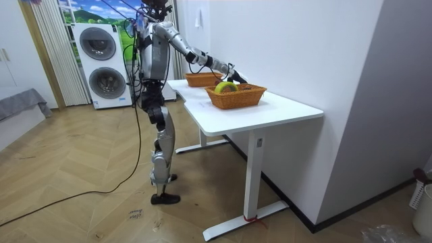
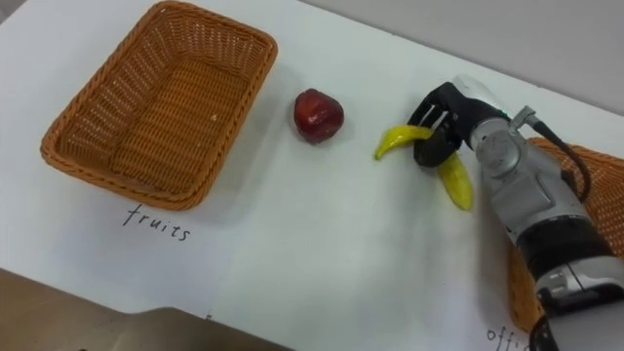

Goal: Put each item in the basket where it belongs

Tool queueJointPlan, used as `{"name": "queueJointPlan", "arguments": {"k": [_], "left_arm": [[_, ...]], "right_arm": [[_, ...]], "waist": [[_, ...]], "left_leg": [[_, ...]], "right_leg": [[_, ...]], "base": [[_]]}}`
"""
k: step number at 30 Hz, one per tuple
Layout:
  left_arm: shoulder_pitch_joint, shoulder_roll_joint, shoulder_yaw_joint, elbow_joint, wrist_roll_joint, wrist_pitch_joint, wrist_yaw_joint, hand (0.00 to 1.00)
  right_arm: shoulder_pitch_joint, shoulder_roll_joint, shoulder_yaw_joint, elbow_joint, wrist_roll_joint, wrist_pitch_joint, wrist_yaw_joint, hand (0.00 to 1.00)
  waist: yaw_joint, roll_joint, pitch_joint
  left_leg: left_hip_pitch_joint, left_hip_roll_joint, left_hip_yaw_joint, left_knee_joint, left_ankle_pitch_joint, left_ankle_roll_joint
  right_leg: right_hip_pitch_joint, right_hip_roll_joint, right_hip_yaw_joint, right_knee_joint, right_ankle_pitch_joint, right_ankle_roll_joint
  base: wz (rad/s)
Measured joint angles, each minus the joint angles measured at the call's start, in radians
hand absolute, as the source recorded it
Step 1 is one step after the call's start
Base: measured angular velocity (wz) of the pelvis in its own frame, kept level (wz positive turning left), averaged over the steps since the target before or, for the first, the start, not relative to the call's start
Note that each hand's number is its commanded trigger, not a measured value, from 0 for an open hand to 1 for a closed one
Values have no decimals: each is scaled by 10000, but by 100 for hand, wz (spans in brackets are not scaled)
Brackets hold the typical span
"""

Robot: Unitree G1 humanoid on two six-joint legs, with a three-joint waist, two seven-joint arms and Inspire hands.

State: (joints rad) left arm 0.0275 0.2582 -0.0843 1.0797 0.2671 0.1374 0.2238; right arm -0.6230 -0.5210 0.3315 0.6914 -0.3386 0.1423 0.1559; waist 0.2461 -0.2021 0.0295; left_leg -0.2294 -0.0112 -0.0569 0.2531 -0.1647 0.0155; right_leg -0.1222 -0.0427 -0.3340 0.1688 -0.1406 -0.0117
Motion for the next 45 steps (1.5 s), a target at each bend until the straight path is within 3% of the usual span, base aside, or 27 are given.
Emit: {"name": "queueJointPlan", "arguments": {"k": [19, 24, 30, 35, 40, 45], "left_arm": [[132, 2, 21, -116, 30, -10, 40, 0], [337, 3, 140, -308, 25, -117, 36, 0], [509, -24, 834, -215, 1, -297, 35, 0], [825, -246, 1312, -341, 8, -178, 22, 0], [1085, -597, 1562, -819, 169, -145, 19, 0], [1229, -598, 1628, -1030, 521, -150, 20, 0]], "right_arm": [[0, -10, -20, -160, -133, 25, 11, 100], [186, -11, -3, -1973, -230, 110, 383, 100], [214, -12, -35, -3930, -238, 55, 425, 100], [217, -27, -231, -5961, -292, 110, 514, 100], [262, -27, -743, -6903, -285, 121, 682, 100], [265, -26, -1135, -7484, -436, 127, 820, 100]], "waist": [[-6, 14, -5], [-182, 21, -27], [-359, 25, -66], [-594, 51, -97], [-670, 199, -218], [-750, 207, -270]], "left_leg": [[23, -1, 45, 5, 2, -3], [109, 11, 116, -35, 3, -4], [669, -5, 129, -198, 2, -3], [994, -2, 181, -281, 3, 2], [1526, 9, 193, -501, 9, 12], [1745, -13, 137, -559, 8, 10]], "right_leg": [[13, 6, 34, -2, 1, -1], [55, 6, 77, -4, 1, -1], [546, -9, 311, -14, 0, 1], [818, -12, 313, -27, -1, 3], [1251, -5, 327, -28, -14, 24], [1572, -1, 311, -162, -23, 39]], "base": [[0], [-2], [2], [-2], [-1], [0]]}}
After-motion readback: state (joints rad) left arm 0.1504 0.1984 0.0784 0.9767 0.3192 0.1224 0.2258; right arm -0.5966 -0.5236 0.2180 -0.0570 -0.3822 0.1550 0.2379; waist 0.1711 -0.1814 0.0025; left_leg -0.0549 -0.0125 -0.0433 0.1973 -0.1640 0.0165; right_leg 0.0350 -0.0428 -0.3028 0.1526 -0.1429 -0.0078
